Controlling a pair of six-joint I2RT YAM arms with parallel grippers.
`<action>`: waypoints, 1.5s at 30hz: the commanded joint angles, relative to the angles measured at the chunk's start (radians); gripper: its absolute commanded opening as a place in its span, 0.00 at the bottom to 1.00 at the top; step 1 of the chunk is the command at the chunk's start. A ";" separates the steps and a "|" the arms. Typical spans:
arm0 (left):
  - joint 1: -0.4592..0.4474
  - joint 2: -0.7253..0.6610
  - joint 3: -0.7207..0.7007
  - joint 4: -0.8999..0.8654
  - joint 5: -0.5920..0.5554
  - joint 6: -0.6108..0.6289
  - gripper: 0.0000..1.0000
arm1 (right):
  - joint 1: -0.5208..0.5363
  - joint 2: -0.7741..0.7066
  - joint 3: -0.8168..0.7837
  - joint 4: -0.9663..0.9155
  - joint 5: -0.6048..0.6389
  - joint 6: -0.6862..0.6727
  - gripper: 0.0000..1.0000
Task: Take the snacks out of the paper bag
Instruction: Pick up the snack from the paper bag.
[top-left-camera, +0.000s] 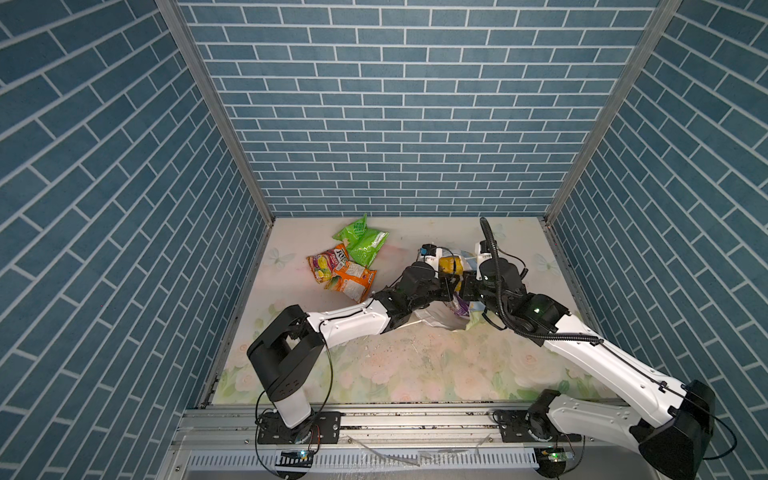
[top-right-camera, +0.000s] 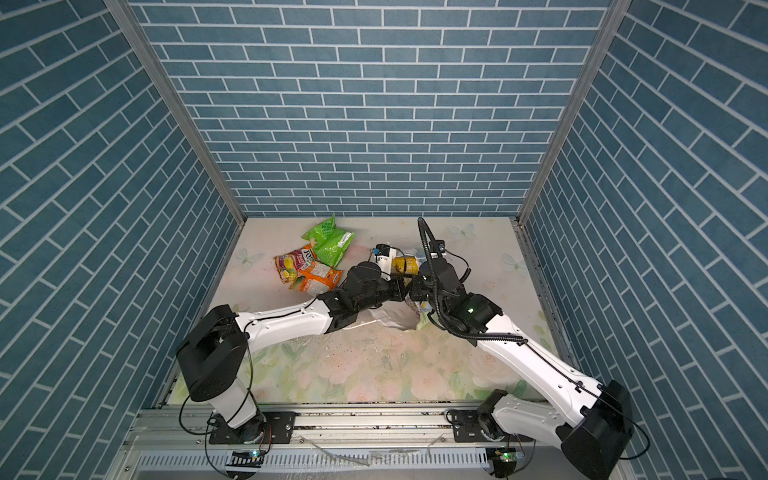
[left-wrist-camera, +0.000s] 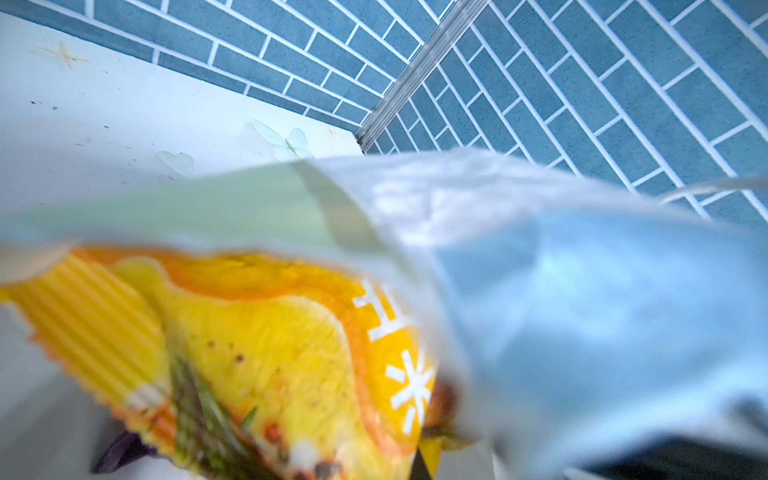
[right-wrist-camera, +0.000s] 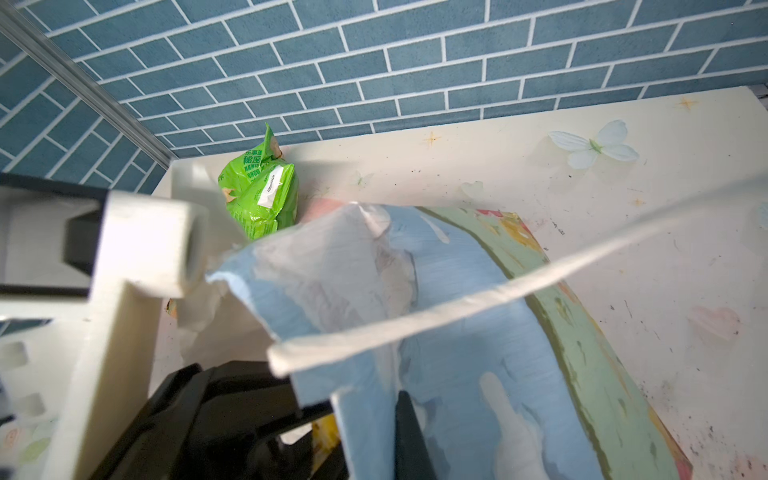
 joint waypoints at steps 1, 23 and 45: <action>0.014 -0.065 -0.022 -0.005 -0.049 0.052 0.00 | 0.002 -0.046 0.011 0.004 0.028 0.007 0.00; 0.066 -0.250 -0.056 -0.144 -0.056 0.086 0.00 | 0.002 -0.064 0.026 -0.004 0.051 0.009 0.00; 0.101 -0.326 0.019 -0.266 0.056 0.055 0.00 | 0.001 -0.062 0.062 -0.090 0.165 0.014 0.00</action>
